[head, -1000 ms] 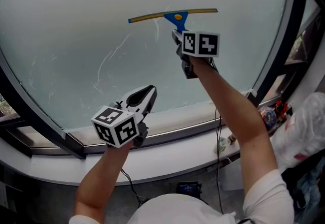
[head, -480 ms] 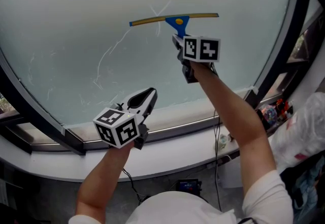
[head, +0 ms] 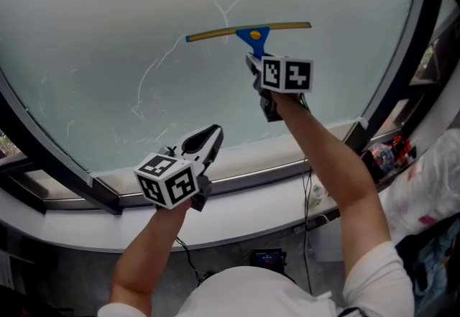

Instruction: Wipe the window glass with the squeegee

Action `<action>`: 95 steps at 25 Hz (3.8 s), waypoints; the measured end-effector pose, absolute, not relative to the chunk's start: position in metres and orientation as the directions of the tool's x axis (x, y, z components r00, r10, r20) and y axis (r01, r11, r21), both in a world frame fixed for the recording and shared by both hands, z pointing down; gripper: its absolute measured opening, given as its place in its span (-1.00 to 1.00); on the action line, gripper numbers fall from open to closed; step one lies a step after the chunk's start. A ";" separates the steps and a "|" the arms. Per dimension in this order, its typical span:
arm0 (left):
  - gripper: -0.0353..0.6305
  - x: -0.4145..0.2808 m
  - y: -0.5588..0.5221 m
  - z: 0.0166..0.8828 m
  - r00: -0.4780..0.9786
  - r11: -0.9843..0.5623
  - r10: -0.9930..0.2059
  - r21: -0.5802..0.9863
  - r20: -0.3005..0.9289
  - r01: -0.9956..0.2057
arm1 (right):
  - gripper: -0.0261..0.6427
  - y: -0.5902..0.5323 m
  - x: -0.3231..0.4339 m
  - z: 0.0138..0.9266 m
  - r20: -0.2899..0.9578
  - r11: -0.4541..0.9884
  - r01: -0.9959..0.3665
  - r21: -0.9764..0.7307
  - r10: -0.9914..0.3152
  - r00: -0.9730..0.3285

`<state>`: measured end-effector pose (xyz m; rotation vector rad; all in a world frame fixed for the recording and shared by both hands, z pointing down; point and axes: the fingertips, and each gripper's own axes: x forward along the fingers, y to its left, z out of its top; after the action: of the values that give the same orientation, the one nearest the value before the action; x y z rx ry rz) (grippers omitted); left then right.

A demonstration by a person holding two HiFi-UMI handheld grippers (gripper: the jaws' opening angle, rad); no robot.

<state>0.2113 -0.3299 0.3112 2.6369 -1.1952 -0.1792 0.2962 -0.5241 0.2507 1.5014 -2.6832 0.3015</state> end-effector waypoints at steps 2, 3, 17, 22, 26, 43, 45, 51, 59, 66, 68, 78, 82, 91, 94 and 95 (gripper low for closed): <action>-0.76 0.212 -0.329 0.314 0.660 -0.636 -0.752 0.270 -0.006 -0.723 | -0.49 -0.524 0.296 0.256 0.147 0.507 -0.849 -0.147 -0.838 -0.526; -0.76 0.212 -0.329 0.315 0.661 -0.637 -0.751 0.271 -0.003 -0.722 | -0.49 -0.524 0.296 0.258 0.150 0.506 -0.849 -0.149 -0.837 -0.526; -0.76 0.205 -0.325 0.338 0.646 -0.613 -0.763 0.301 0.012 -0.730 | -0.49 -0.520 0.292 0.295 0.199 0.501 -0.850 -0.161 -0.827 -0.525; -0.76 0.203 -0.323 0.349 0.642 -0.602 -0.767 0.315 0.029 -0.734 | -0.49 -0.520 0.291 0.305 0.212 0.501 -0.850 -0.160 -0.824 -0.525; -0.76 0.201 -0.323 0.359 0.634 -0.588 -0.772 0.333 0.039 -0.737 | -0.49 -0.519 0.289 0.313 0.222 0.504 -0.850 -0.155 -0.820 -0.527; -0.76 0.196 -0.322 0.385 0.618 -0.555 -0.783 0.371 0.070 -0.745 | -0.50 -0.517 0.283 0.365 0.290 0.501 -0.849 -0.167 -0.798 -0.528; -0.76 0.195 -0.323 0.387 0.617 -0.552 -0.784 0.374 0.074 -0.746 | -0.50 -0.517 0.282 0.373 0.301 0.501 -0.849 -0.169 -0.794 -0.528; -0.76 0.193 -0.325 0.396 0.612 -0.542 -0.785 0.376 0.092 -0.752 | -0.50 -0.517 0.280 0.395 0.329 0.501 -0.847 -0.180 -0.780 -0.532; -0.76 0.192 -0.324 0.409 0.607 -0.527 -0.786 0.387 0.117 -0.757 | -0.50 -0.515 0.277 0.424 0.367 0.504 -0.845 -0.180 -0.762 -0.533; -0.76 0.189 -0.325 0.423 0.599 -0.508 -0.789 0.400 0.138 -0.762 | -0.50 -0.515 0.275 0.449 0.398 0.503 -0.843 -0.189 -0.746 -0.534; -0.76 0.189 -0.325 0.426 0.597 -0.505 -0.789 0.404 0.143 -0.763 | -0.50 -0.515 0.275 0.456 0.407 0.503 -0.843 -0.190 -0.741 -0.534; -0.76 0.183 -0.329 0.445 0.587 -0.478 -0.791 0.426 0.171 -0.768 | -0.50 -0.519 0.267 0.489 0.446 0.503 -0.840 -0.203 -0.716 -0.536; -0.76 0.180 -0.331 0.454 0.583 -0.467 -0.792 0.438 0.179 -0.768 | -0.50 -0.519 0.265 0.501 0.464 0.506 -0.841 -0.191 -0.709 -0.532; -0.76 0.183 -0.330 0.471 0.584 -0.450 -0.786 0.460 0.202 -0.765 | -0.50 -0.514 0.267 0.534 0.516 0.511 -0.845 -0.155 -0.688 -0.510; -0.76 0.185 -0.328 0.478 0.588 -0.449 -0.780 0.465 0.213 -0.763 | -0.50 -0.512 0.268 0.545 0.529 0.510 -0.846 -0.152 -0.681 -0.506; -0.76 0.185 -0.328 0.480 0.588 -0.446 -0.779 0.467 0.216 -0.763 | -0.50 -0.511 0.268 0.549 0.533 0.510 -0.846 -0.154 -0.678 -0.506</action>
<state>0.1853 -0.3281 0.4803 2.2955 -1.2246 -0.0402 0.2679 -0.5115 0.5486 1.2571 -2.3490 0.5637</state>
